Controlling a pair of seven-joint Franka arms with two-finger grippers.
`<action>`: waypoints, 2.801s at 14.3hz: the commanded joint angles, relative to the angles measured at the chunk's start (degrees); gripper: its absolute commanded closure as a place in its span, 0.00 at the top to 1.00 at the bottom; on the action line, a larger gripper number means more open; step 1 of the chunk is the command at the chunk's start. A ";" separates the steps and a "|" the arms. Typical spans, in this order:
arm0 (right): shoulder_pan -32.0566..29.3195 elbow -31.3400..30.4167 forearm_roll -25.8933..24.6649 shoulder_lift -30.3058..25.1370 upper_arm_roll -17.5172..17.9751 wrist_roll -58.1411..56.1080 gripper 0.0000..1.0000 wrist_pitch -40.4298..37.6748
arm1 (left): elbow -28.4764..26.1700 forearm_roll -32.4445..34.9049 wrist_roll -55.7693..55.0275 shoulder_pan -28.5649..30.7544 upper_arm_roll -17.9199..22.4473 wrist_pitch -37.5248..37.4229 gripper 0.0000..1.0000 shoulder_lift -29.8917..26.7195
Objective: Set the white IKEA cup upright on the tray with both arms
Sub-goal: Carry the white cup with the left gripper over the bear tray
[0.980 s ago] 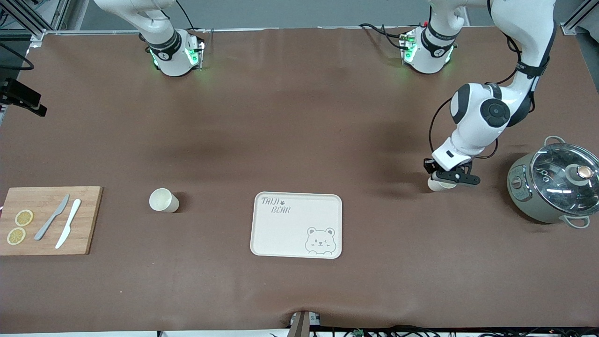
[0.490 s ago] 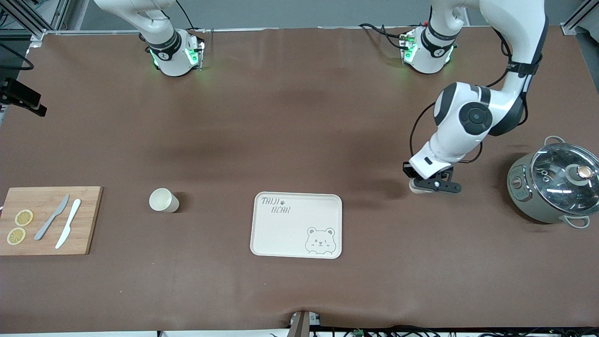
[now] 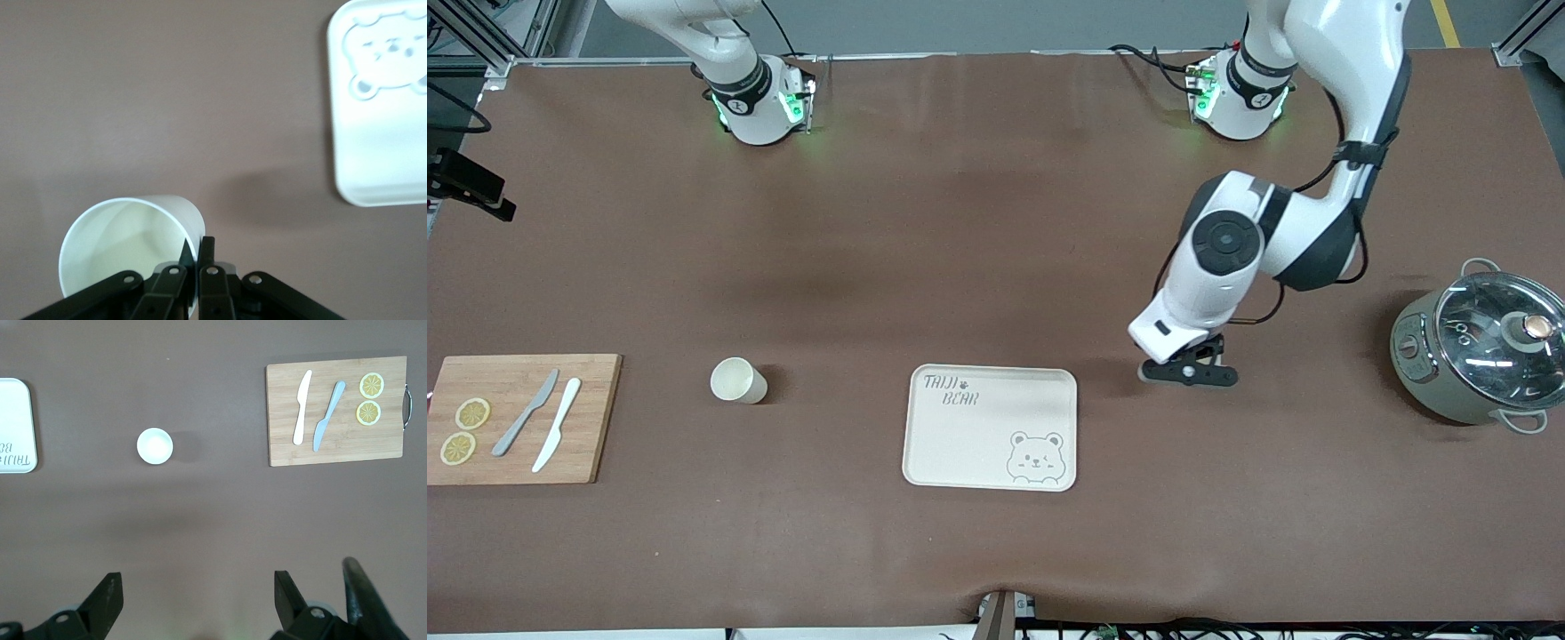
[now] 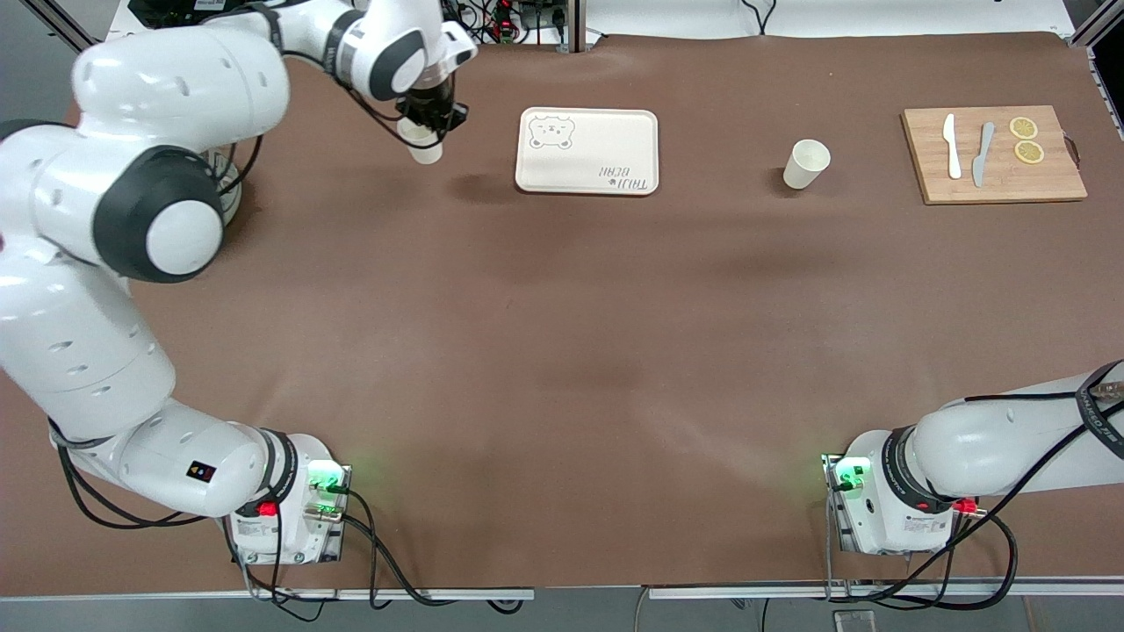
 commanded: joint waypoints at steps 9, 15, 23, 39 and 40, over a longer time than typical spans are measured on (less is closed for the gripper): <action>-0.50 1.11 -0.21 0.41 0.36 0.34 1.00 -0.07 | 22.48 6.44 -9.89 -6.86 1.75 -8.51 0.00 15.94; -0.06 1.03 -0.04 0.50 0.45 0.34 1.00 0.02 | 33.11 5.21 -11.82 -11.16 4.65 -11.24 0.00 22.09; -0.32 1.03 -0.21 0.94 0.63 0.25 1.00 0.19 | 39.28 3.01 -15.60 -13.63 4.39 -9.66 0.00 26.76; -0.94 0.94 1.10 1.03 0.36 0.43 1.00 2.92 | 39.10 2.57 -24.39 -16.97 4.65 -1.05 0.00 30.62; -1.11 0.85 1.37 1.03 0.36 0.43 1.00 3.01 | 39.10 2.57 -24.83 -17.23 4.74 -0.87 0.00 30.71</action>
